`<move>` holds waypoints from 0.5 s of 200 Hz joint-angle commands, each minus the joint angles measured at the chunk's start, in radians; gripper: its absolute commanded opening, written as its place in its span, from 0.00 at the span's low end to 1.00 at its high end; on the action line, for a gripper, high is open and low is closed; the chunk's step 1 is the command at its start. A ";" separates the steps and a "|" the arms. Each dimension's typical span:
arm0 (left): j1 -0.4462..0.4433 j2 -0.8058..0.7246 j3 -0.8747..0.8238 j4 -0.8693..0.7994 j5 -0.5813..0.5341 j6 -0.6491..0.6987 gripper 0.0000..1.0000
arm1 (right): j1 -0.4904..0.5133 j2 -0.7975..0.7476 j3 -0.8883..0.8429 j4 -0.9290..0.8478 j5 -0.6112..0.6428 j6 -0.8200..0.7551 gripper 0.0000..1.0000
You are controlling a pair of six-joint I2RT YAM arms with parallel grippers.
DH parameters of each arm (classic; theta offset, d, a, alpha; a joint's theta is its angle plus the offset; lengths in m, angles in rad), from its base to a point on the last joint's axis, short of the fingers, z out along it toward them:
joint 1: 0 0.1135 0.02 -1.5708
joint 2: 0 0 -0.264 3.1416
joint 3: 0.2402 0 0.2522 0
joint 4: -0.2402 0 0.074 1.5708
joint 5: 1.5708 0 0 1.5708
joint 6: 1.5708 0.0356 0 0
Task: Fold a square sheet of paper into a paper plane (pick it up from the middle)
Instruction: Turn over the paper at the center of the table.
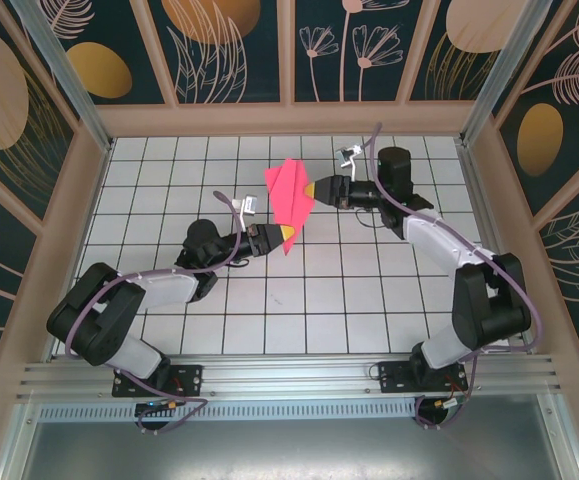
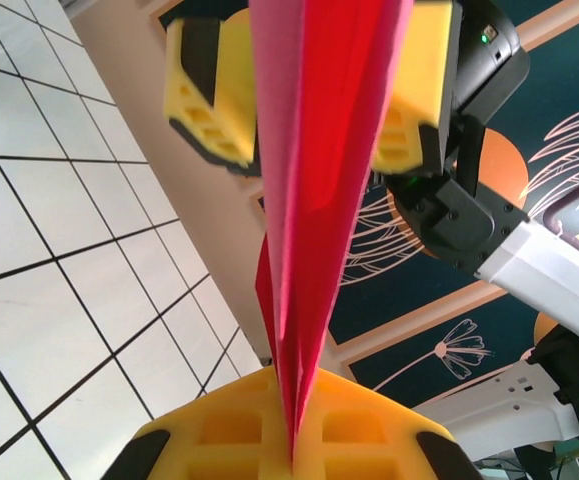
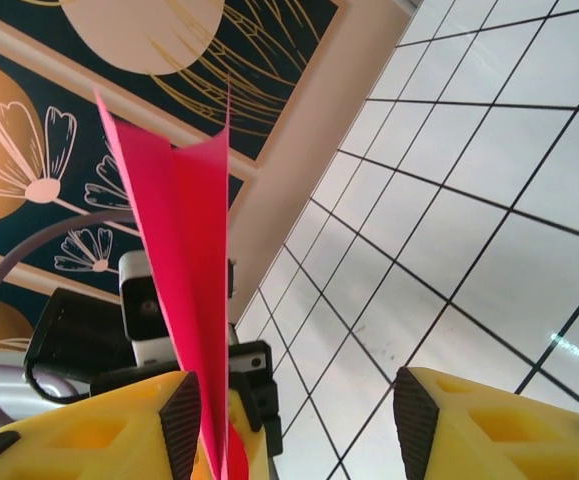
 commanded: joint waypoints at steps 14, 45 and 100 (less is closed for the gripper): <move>0.006 -0.002 0.019 0.046 -0.004 -0.023 0.00 | 0.034 -0.056 -0.067 0.103 -0.023 0.016 0.58; 0.006 0.001 0.025 0.034 -0.007 -0.026 0.00 | 0.085 -0.074 -0.088 0.173 -0.007 0.023 0.59; 0.006 -0.004 -0.001 0.103 -0.004 -0.080 0.00 | 0.155 -0.025 -0.053 0.244 -0.010 0.051 0.56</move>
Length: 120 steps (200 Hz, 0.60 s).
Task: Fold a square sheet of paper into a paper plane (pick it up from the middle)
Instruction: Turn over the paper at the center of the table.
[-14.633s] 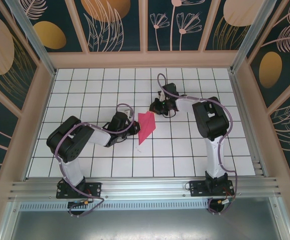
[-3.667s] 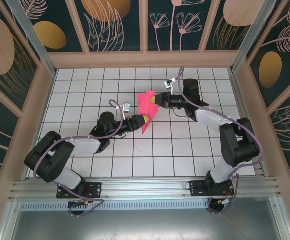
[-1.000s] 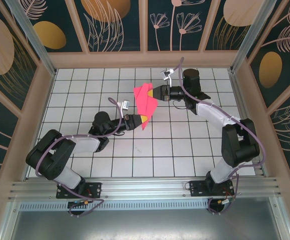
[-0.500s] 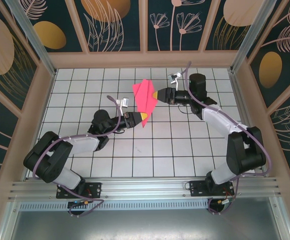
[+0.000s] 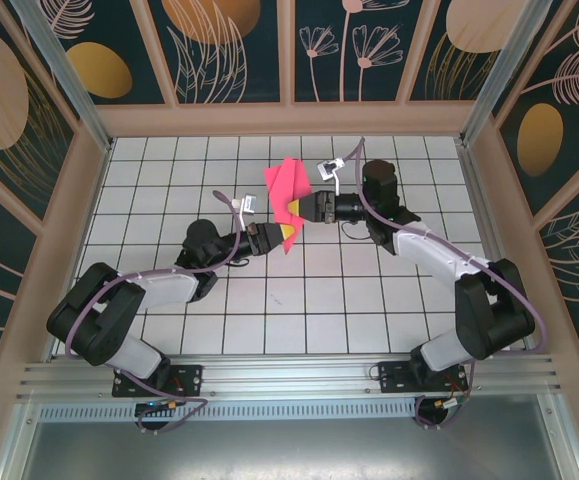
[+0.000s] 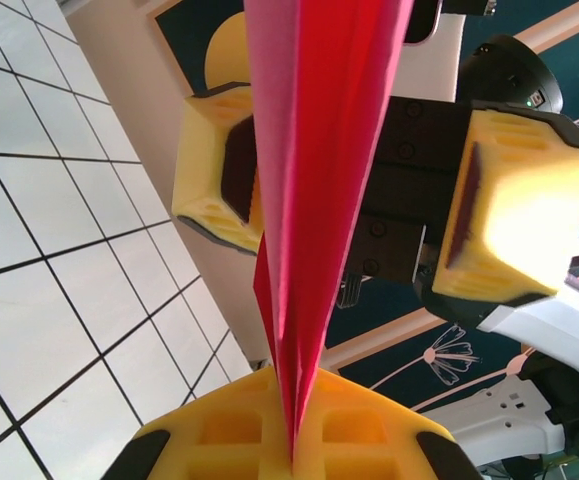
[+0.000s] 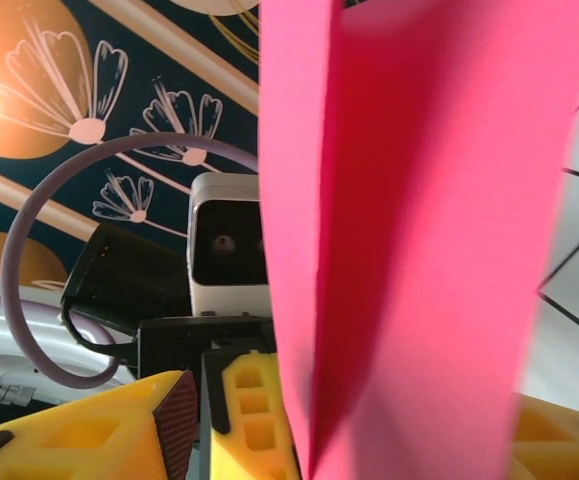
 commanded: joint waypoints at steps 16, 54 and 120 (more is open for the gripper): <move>0.006 -0.004 -0.003 0.076 -0.004 -0.037 0.00 | 0.021 0.013 0.037 0.064 -0.027 -0.009 0.50; 0.006 0.001 0.017 0.080 0.015 -0.048 0.00 | 0.016 0.019 0.053 0.042 -0.076 -0.038 0.25; 0.005 -0.020 0.000 0.077 0.018 -0.035 0.19 | 0.001 0.005 0.055 0.063 -0.054 -0.032 0.00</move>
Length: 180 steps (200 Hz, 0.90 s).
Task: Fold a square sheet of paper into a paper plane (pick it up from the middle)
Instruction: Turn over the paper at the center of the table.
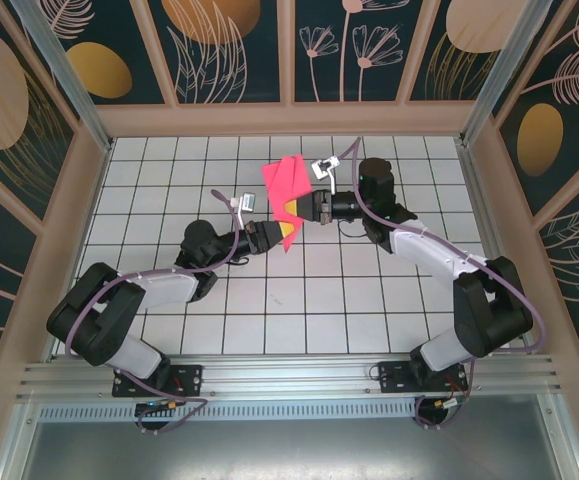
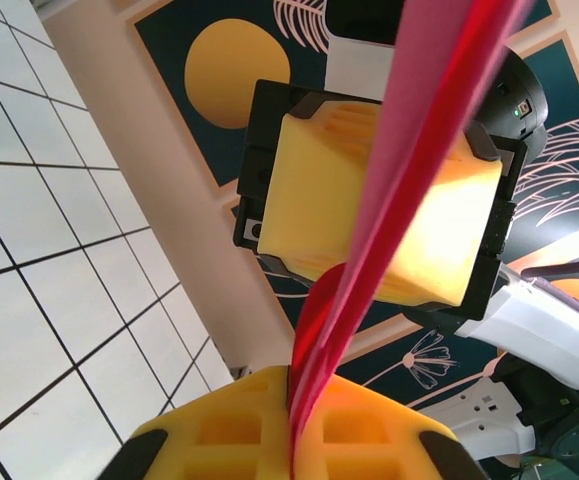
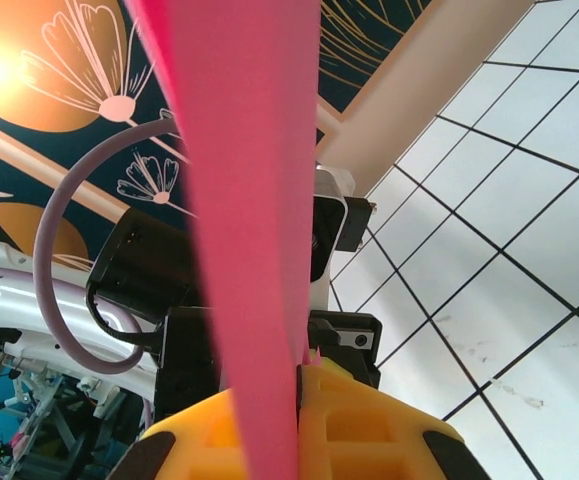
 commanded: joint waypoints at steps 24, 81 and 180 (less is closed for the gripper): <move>0.006 -0.027 -0.003 0.029 0.034 0.016 0.24 | -0.019 -0.013 0.025 0.064 -0.016 -0.005 0.00; 0.006 -0.022 -0.016 0.051 0.067 0.020 0.11 | -0.020 0.011 0.031 0.121 0.010 0.052 0.00; 0.006 -0.041 0.023 -0.101 0.078 0.114 0.15 | -0.037 0.045 0.047 0.133 0.022 0.062 0.00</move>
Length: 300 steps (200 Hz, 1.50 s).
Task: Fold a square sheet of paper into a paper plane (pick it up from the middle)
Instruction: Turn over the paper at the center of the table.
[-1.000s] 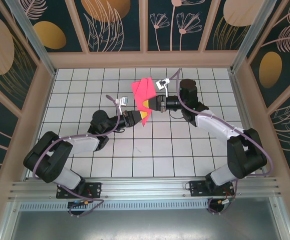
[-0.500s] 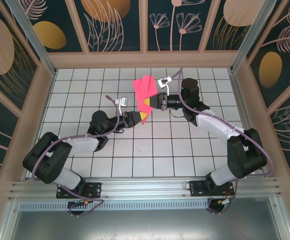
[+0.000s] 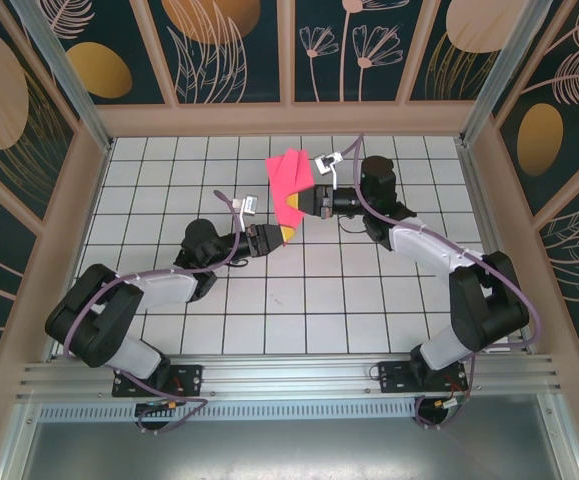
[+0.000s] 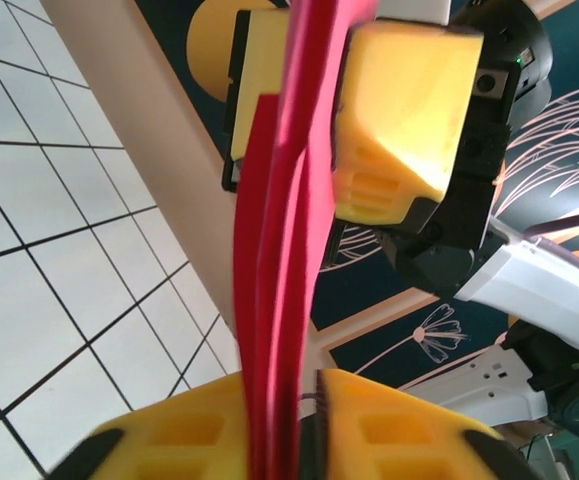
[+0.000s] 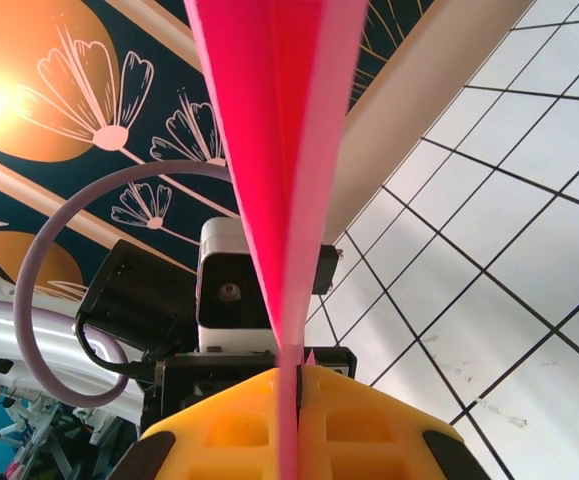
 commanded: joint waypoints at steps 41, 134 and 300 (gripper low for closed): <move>0.002 -0.044 -0.004 0.000 0.012 0.045 0.00 | -0.012 0.023 0.050 0.089 -0.003 0.041 0.00; 0.007 -0.145 -0.008 -0.464 -0.331 0.287 0.54 | -0.064 -0.100 0.159 -0.661 0.484 -0.351 0.00; 0.009 -0.600 -0.059 -1.058 -1.093 0.298 0.69 | 0.480 0.509 0.408 -1.284 1.450 -0.312 0.20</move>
